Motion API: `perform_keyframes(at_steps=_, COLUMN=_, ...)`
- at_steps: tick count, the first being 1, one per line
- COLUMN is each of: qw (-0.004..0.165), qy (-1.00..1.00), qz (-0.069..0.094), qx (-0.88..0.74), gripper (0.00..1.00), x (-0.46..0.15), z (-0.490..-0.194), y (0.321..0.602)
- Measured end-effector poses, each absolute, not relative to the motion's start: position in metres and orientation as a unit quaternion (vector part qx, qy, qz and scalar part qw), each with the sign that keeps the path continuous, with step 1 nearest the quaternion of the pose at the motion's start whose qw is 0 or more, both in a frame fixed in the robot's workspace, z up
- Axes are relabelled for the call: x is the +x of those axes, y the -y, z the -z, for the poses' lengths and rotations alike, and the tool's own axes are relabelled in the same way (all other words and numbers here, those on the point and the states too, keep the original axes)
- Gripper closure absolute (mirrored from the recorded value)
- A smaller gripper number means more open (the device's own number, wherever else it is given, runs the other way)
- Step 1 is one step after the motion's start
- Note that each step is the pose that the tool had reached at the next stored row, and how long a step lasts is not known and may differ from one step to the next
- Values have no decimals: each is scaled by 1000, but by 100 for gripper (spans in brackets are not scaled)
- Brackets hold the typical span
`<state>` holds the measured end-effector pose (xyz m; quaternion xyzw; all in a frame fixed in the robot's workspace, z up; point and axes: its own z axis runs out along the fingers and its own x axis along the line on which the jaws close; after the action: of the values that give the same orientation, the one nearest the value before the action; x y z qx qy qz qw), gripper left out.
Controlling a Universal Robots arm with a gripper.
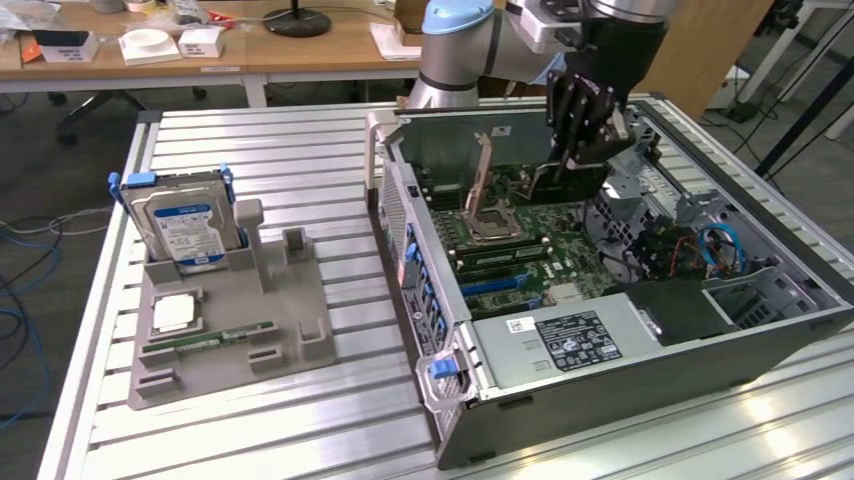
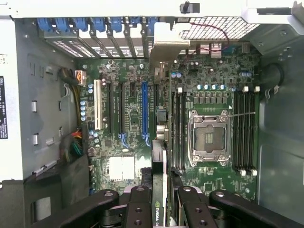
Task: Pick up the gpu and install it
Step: 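Insert the gpu into the slot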
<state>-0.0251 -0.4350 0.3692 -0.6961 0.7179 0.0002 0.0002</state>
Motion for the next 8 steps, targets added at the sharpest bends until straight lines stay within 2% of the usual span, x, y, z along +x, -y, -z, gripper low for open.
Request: perform_keyframes(at_steps=8, qw=0, qy=-718, qz=0, qx=-696, gripper=74, x=-25, z=-360, y=438)
